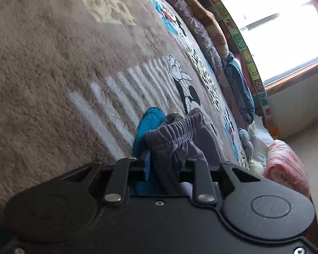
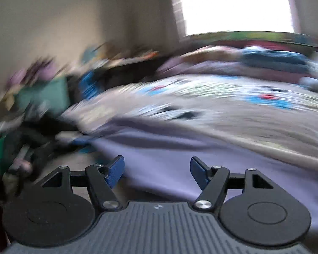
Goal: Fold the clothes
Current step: 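Lift the folded sweatpants with the left tool while the right tool grasps the other end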
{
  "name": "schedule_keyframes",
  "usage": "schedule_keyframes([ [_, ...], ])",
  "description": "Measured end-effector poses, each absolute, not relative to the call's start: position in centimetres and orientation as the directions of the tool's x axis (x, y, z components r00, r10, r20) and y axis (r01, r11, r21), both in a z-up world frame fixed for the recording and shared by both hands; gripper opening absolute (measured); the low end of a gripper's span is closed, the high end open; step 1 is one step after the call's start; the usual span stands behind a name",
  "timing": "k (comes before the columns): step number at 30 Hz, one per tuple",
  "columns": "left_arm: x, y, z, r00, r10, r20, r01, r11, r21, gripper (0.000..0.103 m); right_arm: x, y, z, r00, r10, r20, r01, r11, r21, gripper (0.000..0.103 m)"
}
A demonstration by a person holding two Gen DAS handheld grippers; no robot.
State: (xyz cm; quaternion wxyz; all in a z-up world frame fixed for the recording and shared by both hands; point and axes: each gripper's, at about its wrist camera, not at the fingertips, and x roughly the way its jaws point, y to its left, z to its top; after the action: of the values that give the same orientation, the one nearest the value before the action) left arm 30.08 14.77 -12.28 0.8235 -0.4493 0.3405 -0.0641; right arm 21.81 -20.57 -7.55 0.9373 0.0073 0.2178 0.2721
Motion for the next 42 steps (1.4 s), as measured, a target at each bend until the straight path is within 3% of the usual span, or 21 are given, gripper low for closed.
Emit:
schedule_keyframes([
  [3, 30.0, 15.2, -12.5, 0.758, -0.43, -0.491, -0.202, 0.56, -0.803, 0.023, 24.1, -14.3, -8.7, 0.737, 0.48, -0.476, -0.537, 0.843, 0.019, 0.068],
  [6, 30.0, 15.7, -12.6, 0.759, -0.448, -0.473, -0.199, 0.532, -0.823, 0.023, 24.7, -11.3, -11.7, 0.623, 0.488, -0.611, -0.612, 0.791, 0.007, 0.07],
  [8, 30.1, 15.9, -12.4, 0.763, -0.453, -0.461, -0.192, 0.522, -0.831, 0.023, 23.5, -10.7, -11.3, 0.652, 0.465, -0.599, -0.622, 0.78, -0.073, 0.069],
  [10, 30.2, 16.1, -12.2, 0.767, -0.459, -0.449, -0.184, 0.513, -0.838, 0.035, 22.9, -10.7, -10.5, 0.663, 0.454, -0.596, -0.617, 0.782, -0.091, 0.068],
  [11, 30.2, 16.3, -12.1, 0.768, -0.462, -0.443, -0.18, 0.508, -0.842, 0.047, 22.6, -10.6, -10.1, 0.671, 0.45, -0.59, -0.616, 0.78, -0.105, 0.069],
  [15, 30.4, 16.7, -11.8, 0.776, -0.472, -0.419, -0.165, 0.489, -0.857, 0.056, 22.3, -8.3, -9.2, 0.72, 0.444, -0.534, -0.617, 0.762, -0.198, 0.073],
  [21, 30.8, 15.8, -11.2, 0.778, -0.453, -0.435, -0.154, 0.534, -0.831, 0.055, 24.7, -5.7, -11.0, 0.654, 0.484, -0.581, -0.653, 0.749, -0.111, 0.08],
  [24, 30.9, 14.7, -10.7, 0.774, -0.448, -0.449, -0.134, 0.576, -0.806, 0.055, 24.9, -6.2, -10.8, 0.634, 0.496, -0.593, -0.659, 0.748, -0.079, 0.078],
  [30, 30.8, 13.2, -10.7, 0.778, -0.402, -0.483, -0.145, 0.633, -0.76, 0.055, 20.4, -10.2, -8.8, 0.689, 0.507, -0.517, -0.625, 0.777, -0.07, 0.078],
  [34, 31.0, 12.3, -10.6, 0.781, -0.382, -0.494, -0.147, 0.656, -0.74, 0.055, 19.7, -16.3, -8.2, 0.773, 0.416, -0.48, -0.471, 0.882, 0.006, 0.079],
  [38, 31.2, 11.5, -10.6, 0.787, -0.352, -0.507, -0.148, 0.691, -0.708, 0.053, 20.4, -25.3, -8.7, 0.853, 0.289, -0.435, -0.215, 0.953, 0.213, 0.084],
  [40, 31.2, 11.3, -10.7, 0.789, -0.335, -0.515, -0.153, 0.704, -0.693, 0.041, 20.5, -28.6, -10.0, 0.841, 0.254, -0.477, -0.137, 0.954, 0.266, 0.088],
  [42, 31.2, 11.2, -11.0, 0.79, -0.318, -0.525, -0.166, 0.712, -0.682, 0.035, 19.8, -31.7, -10.8, 0.826, 0.28, -0.489, -0.096, 0.925, 0.368, 0.081],
])
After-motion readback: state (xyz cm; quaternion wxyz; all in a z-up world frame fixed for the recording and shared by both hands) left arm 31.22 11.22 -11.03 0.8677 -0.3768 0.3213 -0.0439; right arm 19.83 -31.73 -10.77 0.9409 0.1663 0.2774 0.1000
